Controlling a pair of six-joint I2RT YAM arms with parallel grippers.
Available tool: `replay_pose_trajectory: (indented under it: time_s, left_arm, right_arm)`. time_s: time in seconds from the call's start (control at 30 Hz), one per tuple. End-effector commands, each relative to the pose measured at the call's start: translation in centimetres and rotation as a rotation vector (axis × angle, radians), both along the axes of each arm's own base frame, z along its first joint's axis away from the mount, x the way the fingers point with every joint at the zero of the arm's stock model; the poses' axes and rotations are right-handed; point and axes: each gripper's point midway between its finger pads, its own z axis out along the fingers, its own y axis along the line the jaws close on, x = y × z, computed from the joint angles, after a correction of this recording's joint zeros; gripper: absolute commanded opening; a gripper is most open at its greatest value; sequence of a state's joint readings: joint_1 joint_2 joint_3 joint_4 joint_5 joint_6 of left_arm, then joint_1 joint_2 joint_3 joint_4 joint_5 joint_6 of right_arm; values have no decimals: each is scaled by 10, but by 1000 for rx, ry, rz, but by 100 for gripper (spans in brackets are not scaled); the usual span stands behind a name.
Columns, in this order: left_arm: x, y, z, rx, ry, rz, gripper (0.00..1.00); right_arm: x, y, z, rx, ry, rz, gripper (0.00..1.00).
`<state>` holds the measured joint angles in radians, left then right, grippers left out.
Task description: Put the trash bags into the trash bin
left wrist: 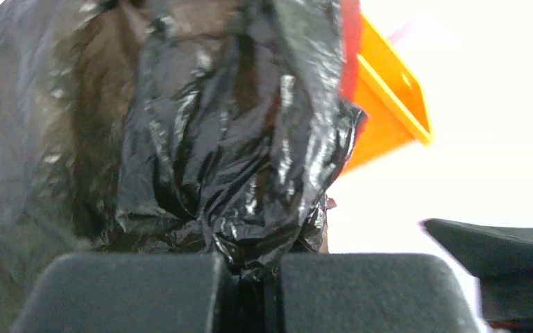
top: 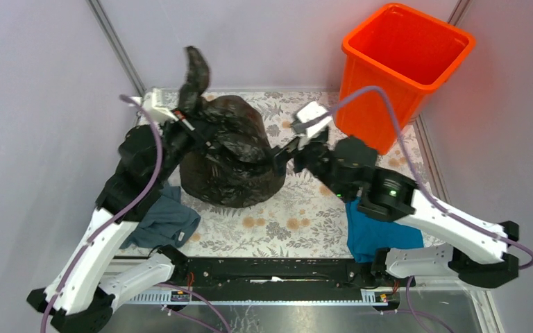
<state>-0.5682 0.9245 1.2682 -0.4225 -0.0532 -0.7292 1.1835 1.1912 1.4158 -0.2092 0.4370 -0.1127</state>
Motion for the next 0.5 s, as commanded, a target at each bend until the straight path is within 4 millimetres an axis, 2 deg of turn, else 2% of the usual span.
replay_pose_trajectory:
  time_s: [0.0, 0.1, 0.23, 0.4, 0.43, 0.47]
  left_arm:
    - [10, 64, 0, 105, -76, 310, 0]
    - [11, 74, -6, 161, -85, 346, 0]
    - [10, 72, -7, 194, -94, 327, 0]
    - [10, 66, -6, 202, -107, 289, 0]
    - [10, 64, -7, 208, -110, 281, 0]
    - [11, 63, -6, 216, -114, 275, 0]
  right_arm:
    - [9, -66, 68, 116, -155, -189, 100]
    - [35, -95, 87, 63, -243, -344, 100]
    - [91, -138, 108, 0, -267, -518, 100]
    - [158, -167, 107, -195, -257, -636, 100]
    - [172, -175, 103, -211, -233, -681, 100]
    - [182, -188, 108, -169, -207, -737, 100]
